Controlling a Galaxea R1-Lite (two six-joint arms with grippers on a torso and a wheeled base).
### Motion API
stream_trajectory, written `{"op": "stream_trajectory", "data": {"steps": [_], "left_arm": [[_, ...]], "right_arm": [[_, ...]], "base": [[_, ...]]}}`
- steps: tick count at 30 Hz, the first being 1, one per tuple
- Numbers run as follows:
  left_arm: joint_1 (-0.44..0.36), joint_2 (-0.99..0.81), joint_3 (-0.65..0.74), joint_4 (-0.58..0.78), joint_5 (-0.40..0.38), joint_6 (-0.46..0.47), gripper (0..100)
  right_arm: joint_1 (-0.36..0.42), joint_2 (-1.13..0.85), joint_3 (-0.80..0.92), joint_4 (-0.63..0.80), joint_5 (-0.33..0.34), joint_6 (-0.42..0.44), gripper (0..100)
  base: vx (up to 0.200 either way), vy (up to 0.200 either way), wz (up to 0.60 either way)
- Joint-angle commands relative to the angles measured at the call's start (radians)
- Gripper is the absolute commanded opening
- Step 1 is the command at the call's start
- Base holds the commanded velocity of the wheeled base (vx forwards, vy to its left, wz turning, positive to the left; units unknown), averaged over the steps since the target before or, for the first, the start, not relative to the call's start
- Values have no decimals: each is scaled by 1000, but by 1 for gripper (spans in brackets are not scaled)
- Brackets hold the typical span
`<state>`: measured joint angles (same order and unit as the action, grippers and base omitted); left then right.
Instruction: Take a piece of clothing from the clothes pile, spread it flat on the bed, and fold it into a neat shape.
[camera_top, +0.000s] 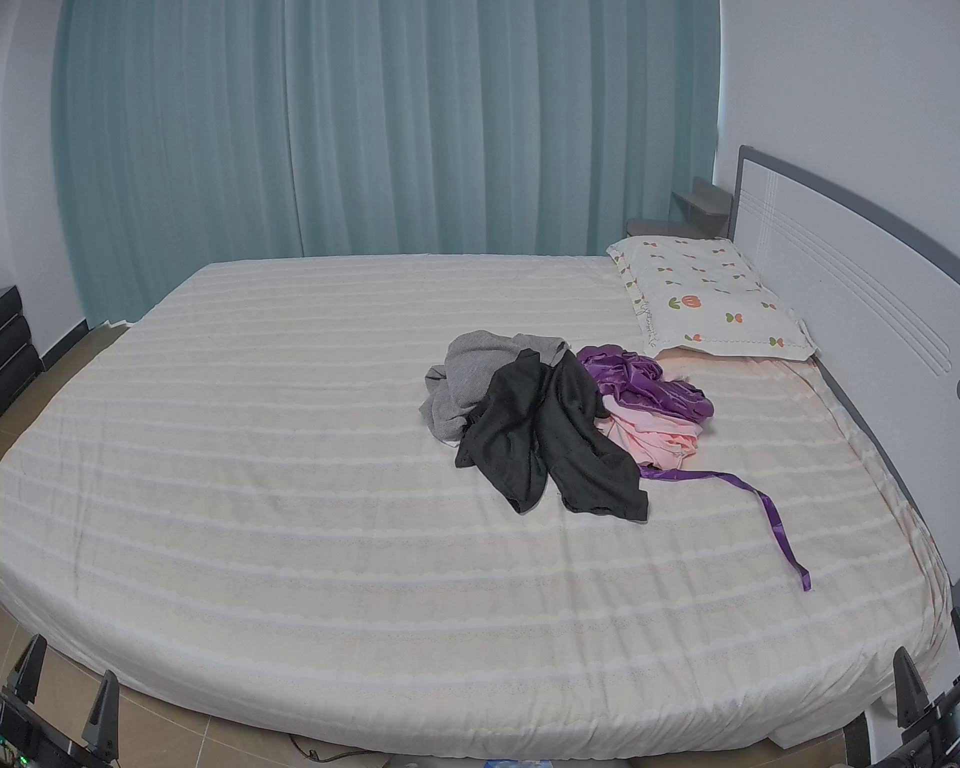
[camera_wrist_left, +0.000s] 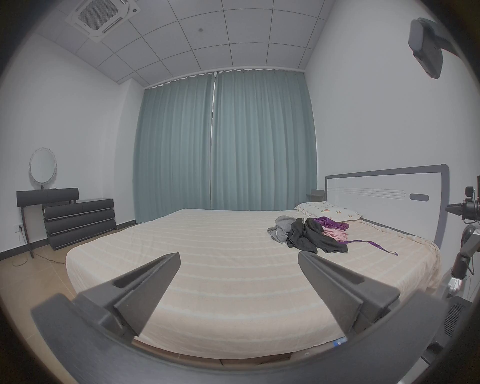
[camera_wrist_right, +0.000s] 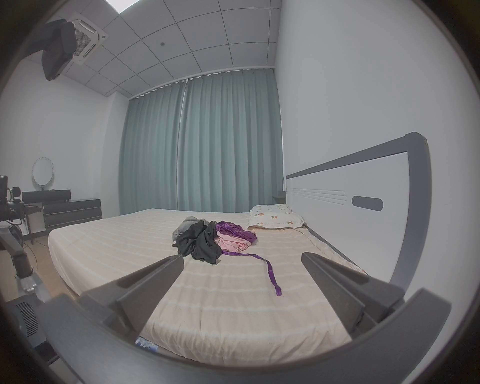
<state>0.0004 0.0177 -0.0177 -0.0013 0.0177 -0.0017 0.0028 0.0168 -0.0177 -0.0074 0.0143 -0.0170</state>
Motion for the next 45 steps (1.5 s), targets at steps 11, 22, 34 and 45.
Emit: {"op": "stream_trajectory", "data": {"steps": [11,22,34,45], "left_arm": [[0,-18,18,0,1,-1,100],[0,-18,18,0,1,-1,100],[0,-18,18,0,1,-1,100],[0,-18,18,0,1,-3,100]], "right_arm": [[22,213,-239,14,81,34,100],[111,848,-245,-187,194,117,100],[140,1830,-493,-701,188,256,100],[198,2313,-840,-876,125,419,100]], "base": [[0,0,0],[0,0,0],[0,0,0],[0,0,0]]}}
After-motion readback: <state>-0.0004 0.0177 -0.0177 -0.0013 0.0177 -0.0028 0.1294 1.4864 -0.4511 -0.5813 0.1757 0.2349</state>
